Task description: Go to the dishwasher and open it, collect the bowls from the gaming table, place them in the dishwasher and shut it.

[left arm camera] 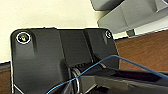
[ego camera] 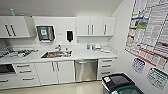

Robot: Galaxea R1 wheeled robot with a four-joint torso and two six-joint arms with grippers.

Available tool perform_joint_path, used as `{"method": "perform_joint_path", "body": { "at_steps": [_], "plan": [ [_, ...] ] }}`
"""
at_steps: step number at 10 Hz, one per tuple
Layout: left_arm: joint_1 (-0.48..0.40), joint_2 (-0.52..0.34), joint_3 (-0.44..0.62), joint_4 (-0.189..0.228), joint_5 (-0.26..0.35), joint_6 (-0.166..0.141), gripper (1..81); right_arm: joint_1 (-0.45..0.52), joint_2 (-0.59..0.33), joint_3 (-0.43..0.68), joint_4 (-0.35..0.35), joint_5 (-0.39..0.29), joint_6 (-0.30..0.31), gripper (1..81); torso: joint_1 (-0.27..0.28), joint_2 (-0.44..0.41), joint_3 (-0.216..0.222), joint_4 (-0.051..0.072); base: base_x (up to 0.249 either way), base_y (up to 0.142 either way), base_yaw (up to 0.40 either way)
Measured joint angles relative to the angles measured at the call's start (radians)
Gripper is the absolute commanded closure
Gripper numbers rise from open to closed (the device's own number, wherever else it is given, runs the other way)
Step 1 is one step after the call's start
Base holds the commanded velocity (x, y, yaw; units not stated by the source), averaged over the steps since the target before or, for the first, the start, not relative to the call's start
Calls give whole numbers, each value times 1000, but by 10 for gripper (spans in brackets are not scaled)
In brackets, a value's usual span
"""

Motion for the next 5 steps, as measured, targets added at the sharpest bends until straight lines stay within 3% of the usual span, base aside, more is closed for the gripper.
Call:
{"method": "perform_joint_path", "body": {
  "at_steps": [5],
  "plan": [
    [-6,0,1,0,-3,0,10,2,0,-1,0,0,0,10,0,0,0,0,91,0,0]
  ]
}}
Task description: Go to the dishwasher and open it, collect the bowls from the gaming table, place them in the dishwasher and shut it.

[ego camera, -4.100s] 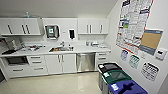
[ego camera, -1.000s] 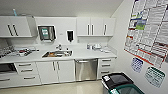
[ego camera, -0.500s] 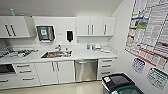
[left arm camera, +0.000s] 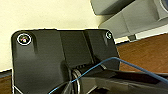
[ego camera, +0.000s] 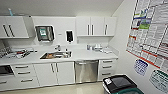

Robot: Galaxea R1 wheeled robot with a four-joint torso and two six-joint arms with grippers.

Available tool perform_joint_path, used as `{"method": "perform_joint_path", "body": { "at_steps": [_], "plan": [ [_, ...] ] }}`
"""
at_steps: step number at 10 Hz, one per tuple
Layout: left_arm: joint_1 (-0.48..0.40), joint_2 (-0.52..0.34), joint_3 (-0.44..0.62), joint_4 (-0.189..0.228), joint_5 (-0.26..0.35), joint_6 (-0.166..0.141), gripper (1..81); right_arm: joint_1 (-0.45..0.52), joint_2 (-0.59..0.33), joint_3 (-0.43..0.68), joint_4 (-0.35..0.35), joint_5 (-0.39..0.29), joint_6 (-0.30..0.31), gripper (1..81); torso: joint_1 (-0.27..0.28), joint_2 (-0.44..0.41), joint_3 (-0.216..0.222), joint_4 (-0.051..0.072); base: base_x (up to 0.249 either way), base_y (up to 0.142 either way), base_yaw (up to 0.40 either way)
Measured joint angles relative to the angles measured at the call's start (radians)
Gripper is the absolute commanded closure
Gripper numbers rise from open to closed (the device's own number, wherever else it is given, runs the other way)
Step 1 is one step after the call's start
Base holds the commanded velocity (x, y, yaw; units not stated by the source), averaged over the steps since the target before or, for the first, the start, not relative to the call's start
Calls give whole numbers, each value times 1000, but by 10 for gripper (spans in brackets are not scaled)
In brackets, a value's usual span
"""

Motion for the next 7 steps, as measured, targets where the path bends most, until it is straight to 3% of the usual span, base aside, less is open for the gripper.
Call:
{"method": "perform_joint_path", "body": {
  "at_steps": [7],
  "plan": [
    [0,0,0,0,0,0,10,0,0,-3,0,0,0,10,0,0,0,0,107,0,0]
  ]
}}
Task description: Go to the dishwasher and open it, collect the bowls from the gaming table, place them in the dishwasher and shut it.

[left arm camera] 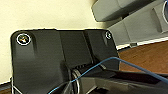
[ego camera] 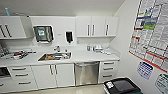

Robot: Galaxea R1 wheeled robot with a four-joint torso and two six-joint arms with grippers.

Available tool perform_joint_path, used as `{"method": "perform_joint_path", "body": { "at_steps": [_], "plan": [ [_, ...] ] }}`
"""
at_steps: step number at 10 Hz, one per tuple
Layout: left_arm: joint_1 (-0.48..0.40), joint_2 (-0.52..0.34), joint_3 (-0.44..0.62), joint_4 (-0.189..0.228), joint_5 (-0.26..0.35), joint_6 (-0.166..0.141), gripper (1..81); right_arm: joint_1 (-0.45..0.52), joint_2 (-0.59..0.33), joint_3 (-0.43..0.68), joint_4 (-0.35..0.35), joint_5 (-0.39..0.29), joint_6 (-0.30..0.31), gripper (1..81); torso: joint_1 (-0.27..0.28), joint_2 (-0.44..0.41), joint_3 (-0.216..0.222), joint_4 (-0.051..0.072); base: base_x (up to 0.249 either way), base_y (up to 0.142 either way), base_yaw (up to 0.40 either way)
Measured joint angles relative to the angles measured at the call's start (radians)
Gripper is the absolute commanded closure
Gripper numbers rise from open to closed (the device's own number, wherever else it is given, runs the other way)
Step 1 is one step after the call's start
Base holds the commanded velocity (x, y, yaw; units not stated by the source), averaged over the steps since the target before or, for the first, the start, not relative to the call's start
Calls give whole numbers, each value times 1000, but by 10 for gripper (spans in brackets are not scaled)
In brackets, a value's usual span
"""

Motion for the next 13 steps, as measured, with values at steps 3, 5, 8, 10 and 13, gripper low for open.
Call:
{"method": "perform_joint_path", "body": {
  "at_steps": [3,5,8,10,13],
  "plan": [
    [0,0,0,0,0,0,10,0,0,0,0,0,0,10,0,0,0,0,110,0,0],
    [0,1,0,0,0,0,10,0,0,0,0,0,0,10,0,0,0,0,106,0,0],
    [0,0,0,0,0,0,10,0,0,0,0,0,0,10,0,0,0,0,96,0,0],
    [0,1,0,0,0,0,10,0,0,-3,0,0,0,10,0,0,0,0,93,0,0],
    [0,3,0,0,0,0,10,0,0,-3,0,0,0,10,0,0,0,0,85,22,0]
  ]
}}
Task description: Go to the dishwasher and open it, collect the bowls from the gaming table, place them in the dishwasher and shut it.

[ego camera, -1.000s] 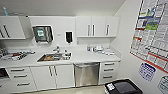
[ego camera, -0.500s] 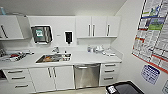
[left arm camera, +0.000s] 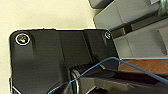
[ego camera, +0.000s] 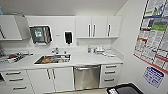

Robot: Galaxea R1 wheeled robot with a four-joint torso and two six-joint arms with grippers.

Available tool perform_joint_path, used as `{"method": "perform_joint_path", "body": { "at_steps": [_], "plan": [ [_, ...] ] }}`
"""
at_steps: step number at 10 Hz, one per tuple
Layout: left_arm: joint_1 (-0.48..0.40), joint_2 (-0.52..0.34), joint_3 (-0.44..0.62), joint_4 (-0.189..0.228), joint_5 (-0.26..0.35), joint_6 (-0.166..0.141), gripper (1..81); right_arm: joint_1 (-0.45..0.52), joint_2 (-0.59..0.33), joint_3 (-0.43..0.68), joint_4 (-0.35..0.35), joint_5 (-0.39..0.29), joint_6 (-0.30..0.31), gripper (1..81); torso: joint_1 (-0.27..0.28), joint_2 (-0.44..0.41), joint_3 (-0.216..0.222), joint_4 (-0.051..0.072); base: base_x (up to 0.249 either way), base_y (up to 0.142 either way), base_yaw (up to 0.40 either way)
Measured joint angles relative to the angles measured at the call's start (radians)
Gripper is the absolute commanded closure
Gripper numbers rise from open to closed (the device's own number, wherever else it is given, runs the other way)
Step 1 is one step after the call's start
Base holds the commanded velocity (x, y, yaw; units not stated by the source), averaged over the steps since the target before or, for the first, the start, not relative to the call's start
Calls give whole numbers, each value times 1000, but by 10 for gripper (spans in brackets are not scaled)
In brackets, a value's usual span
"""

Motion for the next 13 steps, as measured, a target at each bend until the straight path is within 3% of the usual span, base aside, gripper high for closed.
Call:
{"method": "perform_joint_path", "body": {
  "at_steps": [13],
  "plan": [
    [2,2,1,0,0,0,10,5,2,-6,0,0,0,10,1,0,0,0,84,75,0]
  ]
}}
